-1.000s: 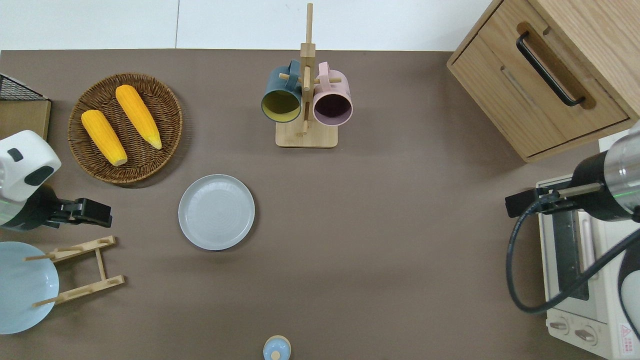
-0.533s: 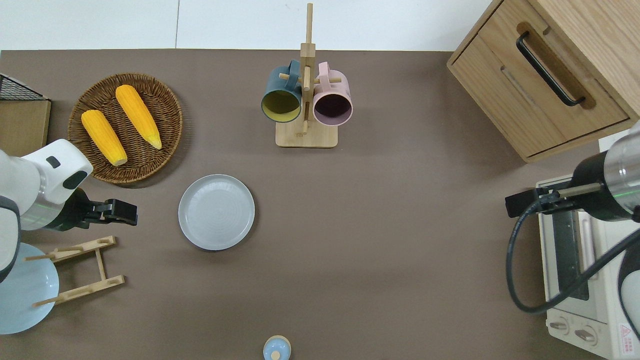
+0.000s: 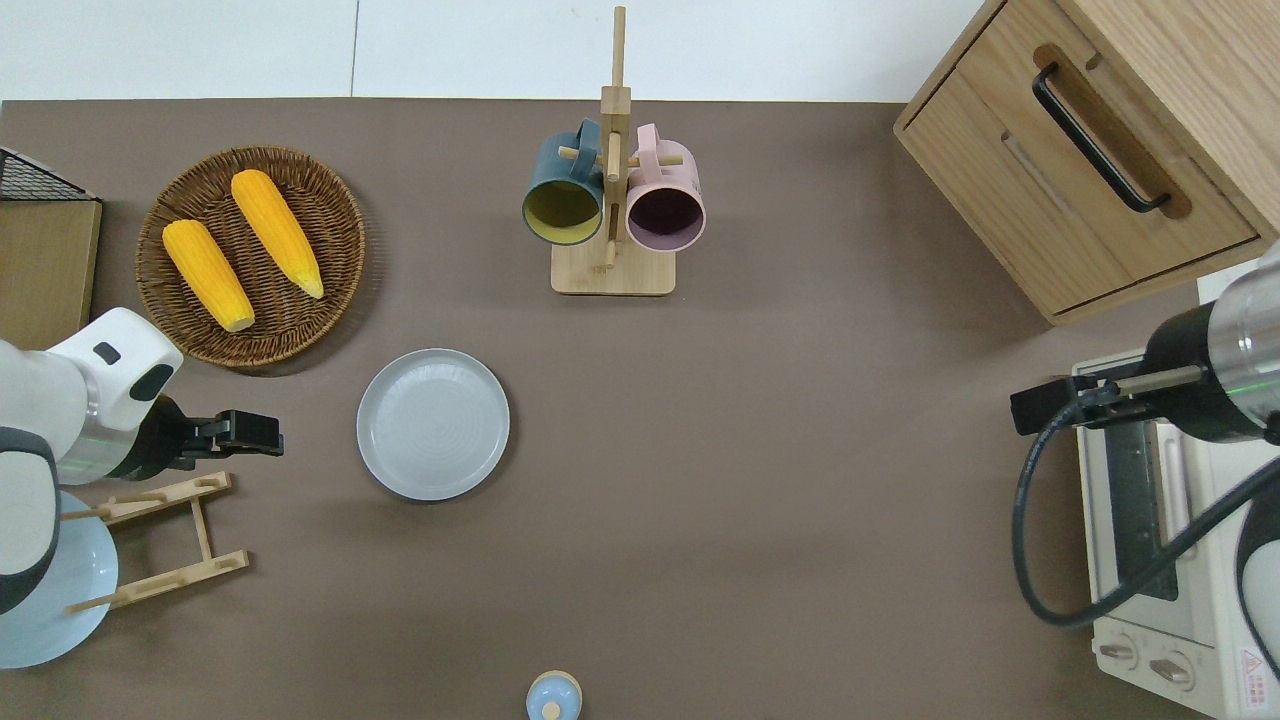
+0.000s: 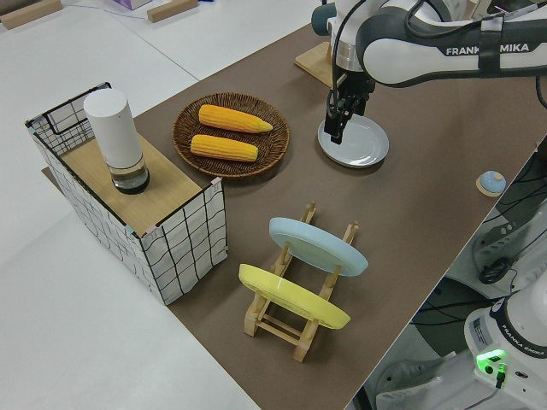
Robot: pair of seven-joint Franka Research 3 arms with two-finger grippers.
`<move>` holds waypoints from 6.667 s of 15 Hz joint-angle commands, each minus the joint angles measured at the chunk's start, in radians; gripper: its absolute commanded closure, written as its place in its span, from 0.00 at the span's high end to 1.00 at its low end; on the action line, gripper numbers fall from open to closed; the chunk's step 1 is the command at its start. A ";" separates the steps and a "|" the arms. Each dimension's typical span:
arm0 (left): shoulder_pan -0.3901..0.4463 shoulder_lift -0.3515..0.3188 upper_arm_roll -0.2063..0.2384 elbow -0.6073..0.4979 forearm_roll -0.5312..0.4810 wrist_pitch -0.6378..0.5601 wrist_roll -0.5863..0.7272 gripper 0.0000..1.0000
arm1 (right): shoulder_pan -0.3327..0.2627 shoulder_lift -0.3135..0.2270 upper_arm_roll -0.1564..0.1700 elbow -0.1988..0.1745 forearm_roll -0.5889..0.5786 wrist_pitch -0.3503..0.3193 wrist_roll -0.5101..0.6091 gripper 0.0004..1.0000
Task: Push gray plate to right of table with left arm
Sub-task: 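Move the left gripper forward to the edge of the gray plate nearest the robot, then lower the left gripper against the gray plate's near rim, then push the gray plate with the left gripper toward the toaster oven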
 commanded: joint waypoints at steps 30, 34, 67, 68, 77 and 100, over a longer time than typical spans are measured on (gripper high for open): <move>-0.089 0.026 -0.090 -0.458 -0.015 0.701 -0.388 0.99 | -0.020 -0.003 0.013 0.008 0.010 -0.014 0.002 0.98; -0.089 0.027 -0.090 -0.458 -0.014 0.701 -0.388 0.98 | -0.020 -0.003 0.013 0.008 0.010 -0.014 0.001 0.98; -0.229 0.087 -0.116 -0.428 -0.004 0.727 -0.660 0.00 | -0.020 -0.003 0.015 0.008 0.010 -0.014 0.001 0.98; -0.249 0.089 -0.116 -0.418 -0.004 0.727 -0.699 0.00 | -0.020 -0.003 0.015 0.008 0.010 -0.016 0.001 0.98; -0.405 0.141 -0.117 -0.346 -0.003 0.718 -0.949 0.00 | -0.020 -0.003 0.015 0.008 0.010 -0.014 0.001 0.98; -0.755 0.464 -0.117 0.114 0.171 0.557 -1.501 0.00 | -0.020 -0.003 0.015 0.008 0.010 -0.014 0.002 0.98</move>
